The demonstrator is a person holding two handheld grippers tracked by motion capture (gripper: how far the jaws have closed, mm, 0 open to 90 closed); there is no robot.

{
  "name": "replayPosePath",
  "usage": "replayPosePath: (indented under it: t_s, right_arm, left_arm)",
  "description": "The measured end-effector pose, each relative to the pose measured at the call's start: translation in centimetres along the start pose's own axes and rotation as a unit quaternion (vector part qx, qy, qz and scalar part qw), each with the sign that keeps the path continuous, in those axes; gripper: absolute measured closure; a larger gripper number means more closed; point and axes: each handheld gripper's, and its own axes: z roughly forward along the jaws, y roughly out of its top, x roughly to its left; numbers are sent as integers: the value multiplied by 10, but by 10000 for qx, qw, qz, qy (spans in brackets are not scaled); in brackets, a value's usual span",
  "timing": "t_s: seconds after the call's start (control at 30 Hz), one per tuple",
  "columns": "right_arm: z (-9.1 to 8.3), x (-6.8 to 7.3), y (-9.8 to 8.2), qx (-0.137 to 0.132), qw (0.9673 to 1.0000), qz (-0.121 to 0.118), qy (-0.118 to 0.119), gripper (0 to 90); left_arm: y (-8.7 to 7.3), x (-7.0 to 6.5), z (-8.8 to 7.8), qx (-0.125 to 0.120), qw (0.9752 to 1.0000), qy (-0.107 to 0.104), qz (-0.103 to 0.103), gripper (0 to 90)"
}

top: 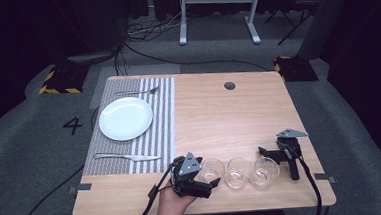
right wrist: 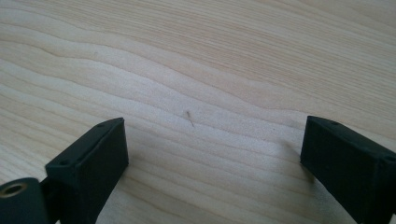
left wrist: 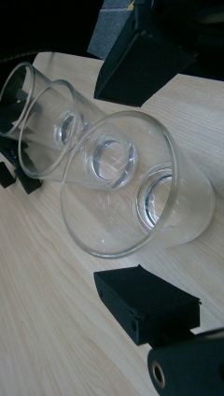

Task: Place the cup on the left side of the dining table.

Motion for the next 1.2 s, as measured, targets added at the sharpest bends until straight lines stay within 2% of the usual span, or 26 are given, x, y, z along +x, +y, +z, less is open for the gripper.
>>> replayPosePath:
  t_s: [0.2, 0.27, 0.33, 0.4, 0.67, 0.77, 0.93, 1.2]
  right_arm:
    - [0, 0, 0, 0, 10000, 1, -1, 77]
    - [0, 0, 0, 0, 10000, 0, -1, 77]
    - [0, 0, 0, 0, 10000, 1, -1, 77]
    - [0, 0, 0, 0, 10000, 1, -1, 77]
    - [0, 0, 0, 0, 10000, 1, 0, 77]
    - [0, 0, 0, 0, 10000, 1, -1, 77]
    - [0, 0, 0, 0, 10000, 1, 0, 77]
    - [0, 0, 0, 1, 10000, 2, 0, 77]
  left_arm:
    - [-3, -1, 12, 49, 9999, 120, 110, 119]
    - [-5, -1, 18, 126, 9999, 86, 60, 129]
    - [-8, -2, 24, 192, 9996, 133, 164, 157]
    - [-9, -4, 25, 188, 9990, 246, 310, 184]
    - [-8, -4, 25, 211, 9988, 289, 346, 191]
    - [-5, -7, 23, 227, 9980, 439, 401, 192]
    - [6, -4, 12, 192, 9985, 434, 259, 192]
    - [21, 10, -12, 197, 9979, 588, 196, 193]
